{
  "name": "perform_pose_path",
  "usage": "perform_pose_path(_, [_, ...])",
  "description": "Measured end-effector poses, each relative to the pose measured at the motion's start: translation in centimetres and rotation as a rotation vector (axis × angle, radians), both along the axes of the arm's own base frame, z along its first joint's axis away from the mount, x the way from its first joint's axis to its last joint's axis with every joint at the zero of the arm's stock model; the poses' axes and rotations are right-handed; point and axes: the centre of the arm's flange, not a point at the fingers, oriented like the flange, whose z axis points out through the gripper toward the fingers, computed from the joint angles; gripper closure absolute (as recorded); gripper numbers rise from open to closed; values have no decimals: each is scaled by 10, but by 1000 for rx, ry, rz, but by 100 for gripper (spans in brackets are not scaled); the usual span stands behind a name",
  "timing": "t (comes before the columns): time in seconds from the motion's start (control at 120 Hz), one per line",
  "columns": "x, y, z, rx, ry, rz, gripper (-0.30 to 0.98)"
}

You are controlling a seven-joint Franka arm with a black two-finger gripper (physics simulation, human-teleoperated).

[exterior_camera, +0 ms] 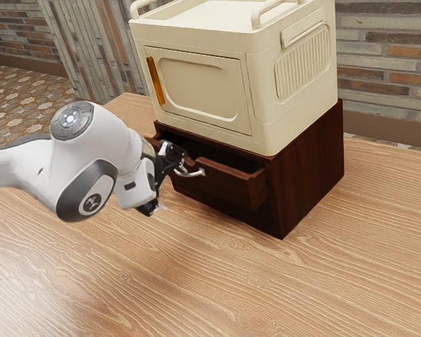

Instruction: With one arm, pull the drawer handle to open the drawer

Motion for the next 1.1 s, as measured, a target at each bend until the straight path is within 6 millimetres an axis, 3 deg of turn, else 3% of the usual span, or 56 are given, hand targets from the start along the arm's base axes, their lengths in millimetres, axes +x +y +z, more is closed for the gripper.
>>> perform_pose_path(0.133, [-10, 3, -4, -11, 21, 6, -2])
perform_pose_path(0.267, [-20, 5, 1, -22, 28, 8, 5])
perform_pose_path(0.667, [-40, 16, -6, -54, 58, 21, -18])
perform_pose_path(0.917, [-61, 23, -7, -85, 58, 2, -19])
perform_pose_path(0.992, [-69, 24, -4, -98, 54, 1, -8])
perform_pose_path(1.1, [-76, 23, 0, -106, 56, -5, -3])
